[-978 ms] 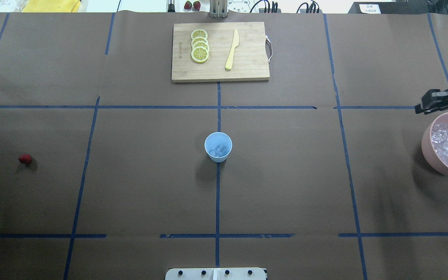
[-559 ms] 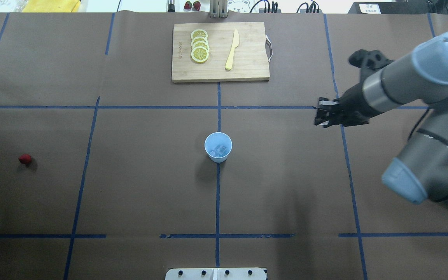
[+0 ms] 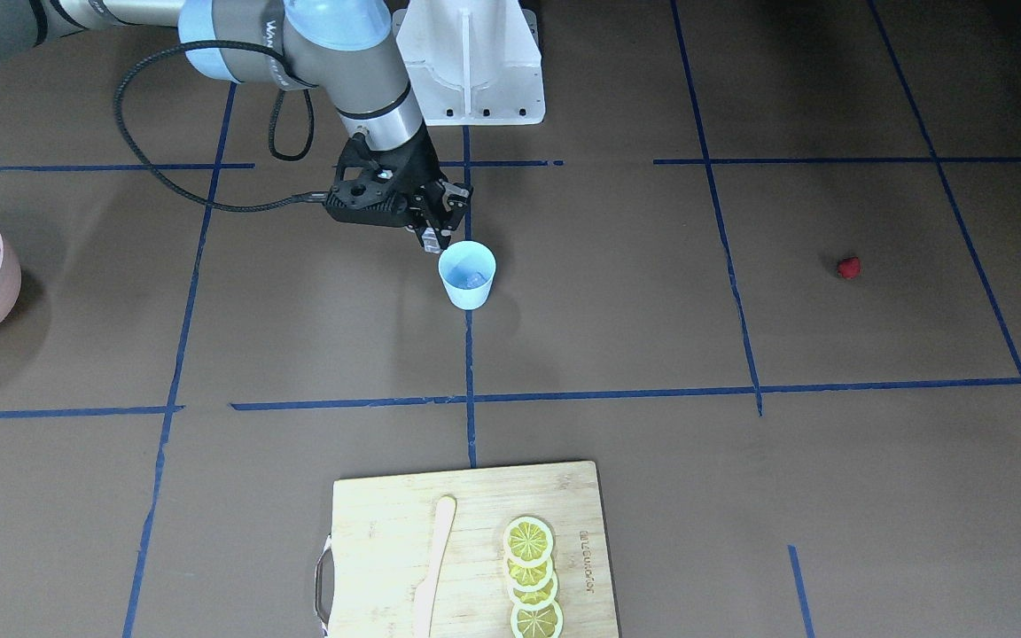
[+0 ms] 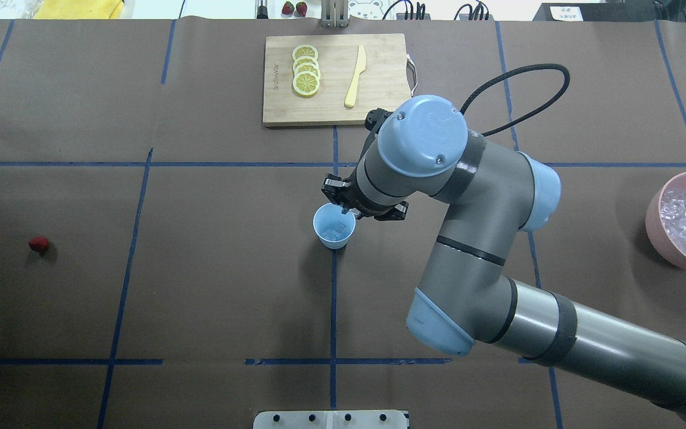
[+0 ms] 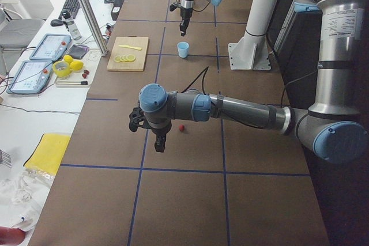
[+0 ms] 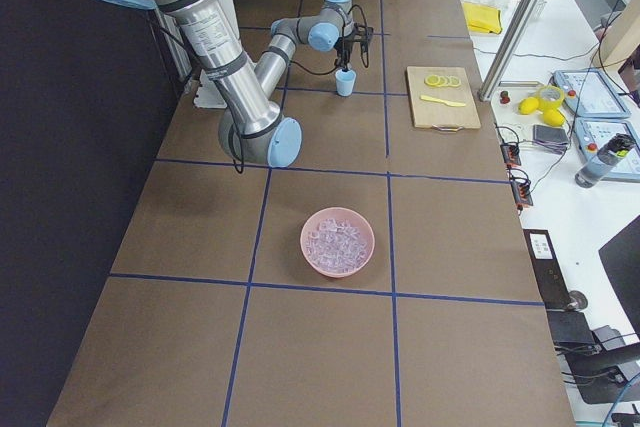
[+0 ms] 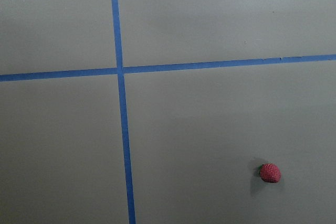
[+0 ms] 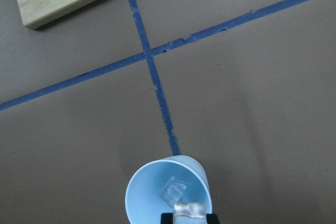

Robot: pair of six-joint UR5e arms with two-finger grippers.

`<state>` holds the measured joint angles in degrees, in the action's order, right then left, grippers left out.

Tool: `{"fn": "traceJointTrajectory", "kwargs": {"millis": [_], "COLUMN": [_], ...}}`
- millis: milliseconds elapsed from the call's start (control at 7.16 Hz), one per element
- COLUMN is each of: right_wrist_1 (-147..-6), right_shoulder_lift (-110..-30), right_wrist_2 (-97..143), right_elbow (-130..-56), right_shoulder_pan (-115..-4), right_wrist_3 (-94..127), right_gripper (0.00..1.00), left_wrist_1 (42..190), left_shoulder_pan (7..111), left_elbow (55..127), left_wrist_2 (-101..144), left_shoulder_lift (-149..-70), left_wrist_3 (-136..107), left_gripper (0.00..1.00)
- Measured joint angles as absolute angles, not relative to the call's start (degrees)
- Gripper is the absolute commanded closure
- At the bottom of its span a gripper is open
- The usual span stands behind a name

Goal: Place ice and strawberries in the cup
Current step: 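Carry the ice cube with the right gripper and drop it into the cup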

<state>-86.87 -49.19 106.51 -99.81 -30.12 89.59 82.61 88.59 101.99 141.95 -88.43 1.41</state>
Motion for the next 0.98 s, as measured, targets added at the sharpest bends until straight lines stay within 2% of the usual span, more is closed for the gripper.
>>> {"fn": "traceJointTrajectory", "kwargs": {"millis": [140, 419, 838, 978], "right_wrist_1": [-86.46, -86.25, -86.22, -86.22], "right_shoulder_lift": [-48.12, -47.24, -47.01, -46.94], "right_wrist_2": [105.52, 104.93, 103.8, 103.47], "right_elbow": [-97.85, -96.09, -95.5, -95.62], "right_shoulder_pan": [-29.51, -28.96, -28.1, -27.98], "right_wrist_3": [89.98, 90.06, 89.87, 89.81], "right_gripper": [0.87, 0.24, 0.22, 0.02], "left_wrist_1": [82.56, 82.55, 82.61, 82.6], "left_shoulder_pan": [88.59, 88.59, 88.6, 88.59], "left_elbow": [102.04, 102.08, 102.13, 102.12], "left_wrist_2": [141.96, 142.02, 142.03, 142.03], "left_shoulder_lift": [-88.43, -88.42, -88.42, -88.42], "left_wrist_3": [1.41, 1.38, 1.38, 1.38], "left_gripper": [0.0, 0.0, 0.0, 0.0]}}
